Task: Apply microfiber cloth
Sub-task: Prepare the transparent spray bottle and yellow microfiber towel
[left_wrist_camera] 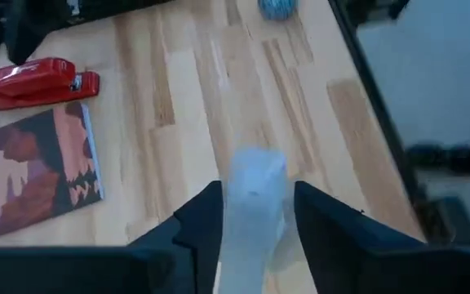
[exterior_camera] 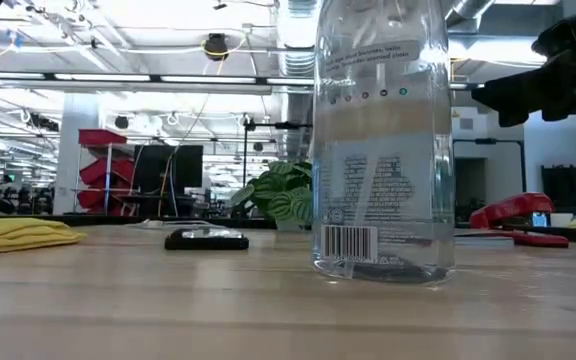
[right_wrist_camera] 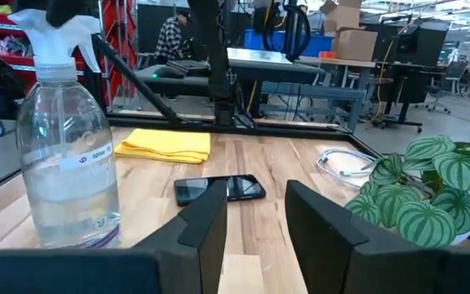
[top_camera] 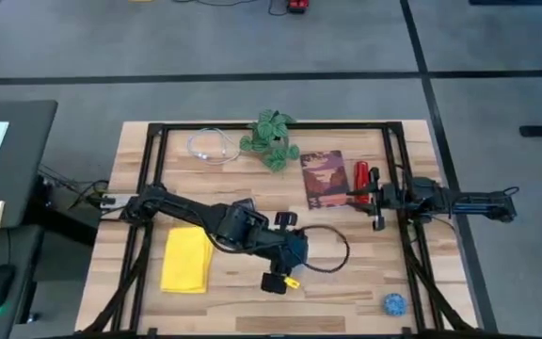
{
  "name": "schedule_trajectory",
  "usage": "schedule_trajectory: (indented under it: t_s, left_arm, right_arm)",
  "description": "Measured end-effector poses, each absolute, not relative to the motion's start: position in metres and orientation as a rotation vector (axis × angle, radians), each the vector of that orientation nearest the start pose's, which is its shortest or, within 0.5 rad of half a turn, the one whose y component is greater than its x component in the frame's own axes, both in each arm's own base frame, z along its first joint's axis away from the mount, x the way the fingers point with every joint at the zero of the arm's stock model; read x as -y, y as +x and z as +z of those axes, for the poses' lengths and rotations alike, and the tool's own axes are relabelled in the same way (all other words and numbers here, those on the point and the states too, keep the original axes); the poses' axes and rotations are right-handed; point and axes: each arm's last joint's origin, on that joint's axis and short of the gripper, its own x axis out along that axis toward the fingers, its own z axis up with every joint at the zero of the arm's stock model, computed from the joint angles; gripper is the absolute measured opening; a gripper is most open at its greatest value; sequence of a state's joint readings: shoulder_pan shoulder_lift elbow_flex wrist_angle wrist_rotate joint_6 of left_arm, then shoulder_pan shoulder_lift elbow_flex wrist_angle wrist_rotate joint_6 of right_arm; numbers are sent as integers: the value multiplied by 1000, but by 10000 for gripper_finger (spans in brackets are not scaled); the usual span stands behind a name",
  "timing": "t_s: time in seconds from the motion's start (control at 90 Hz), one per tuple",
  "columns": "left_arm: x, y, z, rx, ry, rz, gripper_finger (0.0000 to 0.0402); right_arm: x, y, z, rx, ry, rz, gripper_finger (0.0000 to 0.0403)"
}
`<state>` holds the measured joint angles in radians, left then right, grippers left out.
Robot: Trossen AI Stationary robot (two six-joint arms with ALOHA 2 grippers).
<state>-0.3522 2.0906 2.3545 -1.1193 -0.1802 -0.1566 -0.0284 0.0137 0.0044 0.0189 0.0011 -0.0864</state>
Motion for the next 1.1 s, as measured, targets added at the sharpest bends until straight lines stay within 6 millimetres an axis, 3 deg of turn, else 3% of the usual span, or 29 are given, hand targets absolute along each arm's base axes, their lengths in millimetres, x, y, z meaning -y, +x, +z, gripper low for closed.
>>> schedule_trajectory:
  t_s: [0.2, 0.311, 0.5, 0.656, 0.889, 1.1]
  left_arm:
    - [125, 401, 408, -755, -229, 38, 169]
    - [113, 382, 417, -810, -381, 141, 165]
    - [104, 339, 413, -1107, -571, 382, 145]
    - [109, 324, 409, -1123, -657, 403, 104]
    - [105, 273, 372, -1225, -816, 604, 48]
    - [103, 212, 333, -1118, -1129, 688, 25]
  right_arm:
    - [3, 98, 166, 7, -87, -32, 113]
    - [3, 98, 166, 7, -87, -31, 113]
    - [3, 98, 166, 7, -86, -31, 113]
    - [3, 98, 166, 6, -87, -31, 113]
    - [3, 98, 166, 12, -87, -29, 113]
    - [3, 98, 166, 14, -87, -27, 113]
